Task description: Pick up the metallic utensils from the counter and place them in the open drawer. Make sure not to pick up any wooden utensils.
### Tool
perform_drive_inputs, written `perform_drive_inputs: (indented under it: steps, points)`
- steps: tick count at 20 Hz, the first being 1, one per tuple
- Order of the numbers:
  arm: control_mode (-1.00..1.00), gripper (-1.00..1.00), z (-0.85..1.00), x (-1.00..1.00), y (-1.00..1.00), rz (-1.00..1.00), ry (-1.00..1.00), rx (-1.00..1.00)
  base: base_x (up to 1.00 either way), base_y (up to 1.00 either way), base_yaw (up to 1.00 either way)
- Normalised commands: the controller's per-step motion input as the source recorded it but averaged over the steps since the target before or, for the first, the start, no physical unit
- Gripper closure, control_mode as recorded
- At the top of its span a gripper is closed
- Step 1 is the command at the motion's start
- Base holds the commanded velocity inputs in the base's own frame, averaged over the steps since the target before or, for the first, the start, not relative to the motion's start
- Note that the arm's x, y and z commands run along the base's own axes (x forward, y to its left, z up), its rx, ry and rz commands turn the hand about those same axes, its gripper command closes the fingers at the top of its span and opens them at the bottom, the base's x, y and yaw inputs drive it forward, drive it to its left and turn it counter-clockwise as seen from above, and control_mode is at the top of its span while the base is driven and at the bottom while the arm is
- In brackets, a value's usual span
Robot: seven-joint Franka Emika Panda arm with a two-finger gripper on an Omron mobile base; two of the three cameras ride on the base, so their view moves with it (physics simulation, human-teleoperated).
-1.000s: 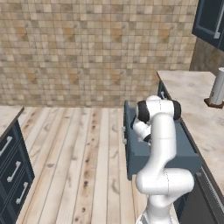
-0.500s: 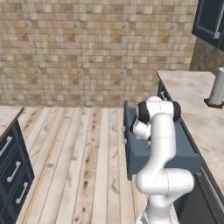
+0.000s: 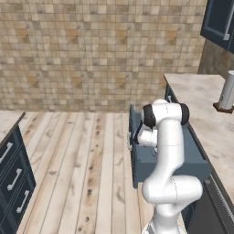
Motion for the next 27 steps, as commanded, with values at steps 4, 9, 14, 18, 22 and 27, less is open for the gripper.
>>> perform_drive_inputs:
  steps: [4, 9, 14, 18, 22, 27]
  points:
    - [-1.00, -1.00, 1.00, -0.80, 0.00, 0.00, -0.18, 0.00, 0.00, 0.00, 0.00]
    - [-1.00, -1.00, 1.00, -0.82, 0.00, 0.00, -0.29, 0.00, 0.00, 0.00, 0.00]
    - [-1.00, -1.00, 1.00, -0.95, 0.00, 0.00, -0.38, 0.00, 0.00, 0.00, 0.00]
    - [-1.00, -1.00, 1.00, -1.00, 0.00, 0.00, -0.41, 0.00, 0.00, 0.00, 0.00]
    - [-1.00, -1.00, 1.00, -1.00, 0.00, 0.00, -0.46, 0.00, 0.00, 0.00, 0.00]
    - [-1.00, -1.00, 1.00, -1.00, 0.00, 0.04, -0.52, 0.00, 0.00, 0.00, 0.00]
